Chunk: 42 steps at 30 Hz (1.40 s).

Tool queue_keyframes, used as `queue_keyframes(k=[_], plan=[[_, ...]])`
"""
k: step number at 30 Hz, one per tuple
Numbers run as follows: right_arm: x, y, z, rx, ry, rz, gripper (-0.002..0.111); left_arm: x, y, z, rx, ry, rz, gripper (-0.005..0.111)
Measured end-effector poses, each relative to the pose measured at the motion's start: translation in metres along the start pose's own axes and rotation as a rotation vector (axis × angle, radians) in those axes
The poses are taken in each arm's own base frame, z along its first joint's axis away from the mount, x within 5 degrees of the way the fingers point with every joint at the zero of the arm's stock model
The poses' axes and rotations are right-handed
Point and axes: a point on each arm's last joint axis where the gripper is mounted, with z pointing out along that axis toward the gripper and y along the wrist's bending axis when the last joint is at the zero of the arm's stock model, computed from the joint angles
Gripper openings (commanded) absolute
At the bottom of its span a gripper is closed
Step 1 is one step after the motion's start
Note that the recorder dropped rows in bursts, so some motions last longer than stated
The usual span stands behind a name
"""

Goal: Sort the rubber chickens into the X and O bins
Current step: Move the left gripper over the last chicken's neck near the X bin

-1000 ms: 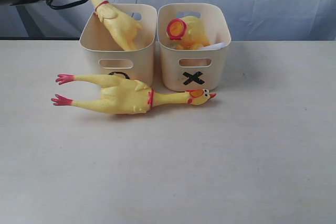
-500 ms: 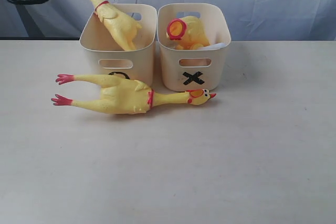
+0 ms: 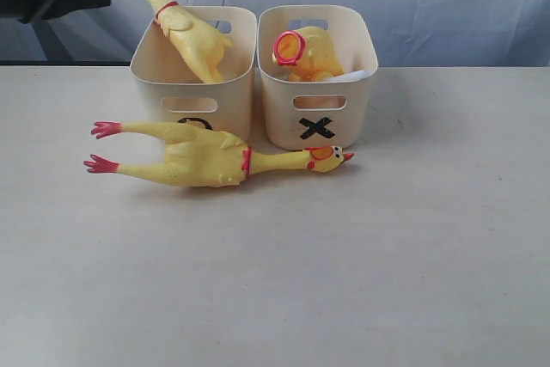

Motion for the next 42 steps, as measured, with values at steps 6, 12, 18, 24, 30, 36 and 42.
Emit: queue_keyframes(k=[6, 12, 18, 24, 30, 36, 42], plan=[[0.000, 0.000, 0.000, 0.000, 0.000, 0.000, 0.000, 0.022, -0.011, -0.019, 0.020, 0.029, 0.042, 0.000], [0.000, 0.000, 0.000, 0.000, 0.000, 0.000, 0.000, 0.055, -0.035, -0.020, 0.089, 0.091, 0.165, 0.000], [0.000, 0.000, 0.000, 0.000, 0.000, 0.000, 0.000, 0.091, -0.067, -0.007, 0.208, 0.166, 0.340, 0.000], [0.000, 0.000, 0.000, 0.000, 0.000, 0.000, 0.000, 0.121, -0.097, 0.015, 0.253, 0.247, 0.536, 0.000], [0.000, 0.000, 0.000, 0.000, 0.000, 0.000, 0.000, 0.137, -0.130, 0.035, 0.294, 0.287, 0.783, 0.009], [0.000, 0.000, 0.000, -0.002, 0.000, 0.001, 0.000, 0.152, -0.156, 0.053, 0.306, 0.301, 1.110, 0.033], [0.000, 0.000, 0.000, -0.002, 0.000, 0.001, 0.000, 0.161, -0.156, 0.076, 0.272, 0.292, 1.168, 0.052]])
